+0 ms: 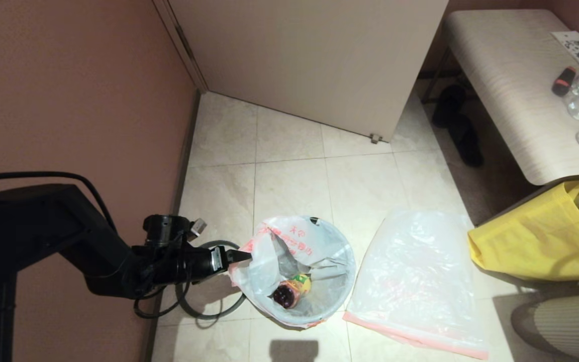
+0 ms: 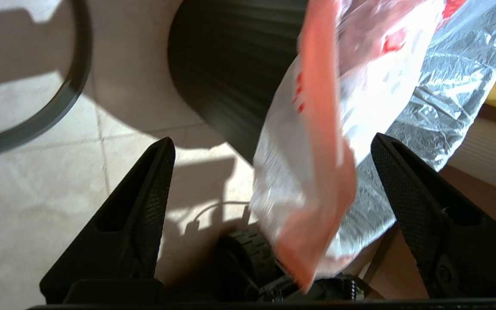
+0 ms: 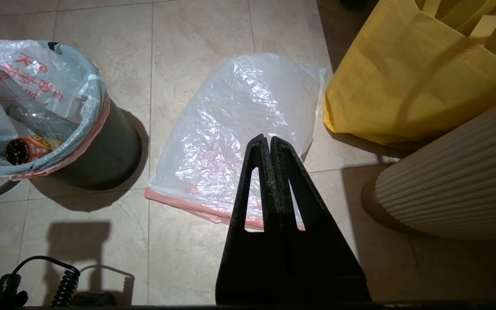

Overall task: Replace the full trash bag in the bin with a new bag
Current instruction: Place the trash bag on the floor

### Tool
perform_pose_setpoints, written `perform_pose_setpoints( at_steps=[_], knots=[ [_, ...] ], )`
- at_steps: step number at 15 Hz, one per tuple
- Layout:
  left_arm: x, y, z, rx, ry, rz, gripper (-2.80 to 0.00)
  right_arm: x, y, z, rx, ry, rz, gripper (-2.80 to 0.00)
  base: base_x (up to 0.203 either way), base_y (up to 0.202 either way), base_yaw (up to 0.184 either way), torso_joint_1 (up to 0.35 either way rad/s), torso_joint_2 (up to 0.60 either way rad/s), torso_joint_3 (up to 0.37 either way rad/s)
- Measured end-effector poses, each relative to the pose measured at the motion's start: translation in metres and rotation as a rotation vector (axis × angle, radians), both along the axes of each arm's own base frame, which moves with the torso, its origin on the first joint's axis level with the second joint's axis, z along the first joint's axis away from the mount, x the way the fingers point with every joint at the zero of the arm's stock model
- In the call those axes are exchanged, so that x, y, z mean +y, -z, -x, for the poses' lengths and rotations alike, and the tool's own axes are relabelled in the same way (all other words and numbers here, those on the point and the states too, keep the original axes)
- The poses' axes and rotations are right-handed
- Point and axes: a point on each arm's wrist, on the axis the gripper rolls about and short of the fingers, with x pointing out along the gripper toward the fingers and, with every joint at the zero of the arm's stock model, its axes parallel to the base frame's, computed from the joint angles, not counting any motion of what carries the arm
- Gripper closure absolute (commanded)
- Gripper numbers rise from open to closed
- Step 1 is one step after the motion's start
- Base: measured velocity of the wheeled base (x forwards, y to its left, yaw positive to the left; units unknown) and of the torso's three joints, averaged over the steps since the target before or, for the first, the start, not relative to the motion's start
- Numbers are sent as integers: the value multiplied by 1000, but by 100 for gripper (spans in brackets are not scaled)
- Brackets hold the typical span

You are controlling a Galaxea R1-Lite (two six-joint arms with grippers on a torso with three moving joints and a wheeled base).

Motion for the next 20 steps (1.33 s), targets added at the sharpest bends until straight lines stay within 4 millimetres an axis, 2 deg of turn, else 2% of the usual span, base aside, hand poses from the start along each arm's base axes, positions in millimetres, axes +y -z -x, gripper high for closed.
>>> perform_pose_setpoints(
  at_steps=[2, 3, 6, 12, 16, 20],
  knots=[
    [-15, 4, -6, -4, 36, 0, -280, 0, 0, 0, 0, 0, 0, 0, 0, 0, 0, 0, 0, 0],
    [-21, 6, -9, -6, 51, -1, 0, 0, 0, 0, 0, 0, 0, 0, 0, 0, 0, 0, 0, 0],
    [-29, 12, -12, -4, 54, -15, 0, 0, 0, 0, 0, 0, 0, 0, 0, 0, 0, 0, 0, 0],
    [-31, 15, -12, 3, 56, -18, 0, 0, 0, 0, 0, 0, 0, 0, 0, 0, 0, 0, 0, 0],
    [-27, 14, 0, 25, 52, -24, 0, 0, 0, 0, 0, 0, 0, 0, 0, 0, 0, 0, 0, 0],
    [-25, 2, 16, 26, 54, -26, 0, 0, 0, 0, 0, 0, 0, 0, 0, 0, 0, 0, 0, 0]
  ],
)
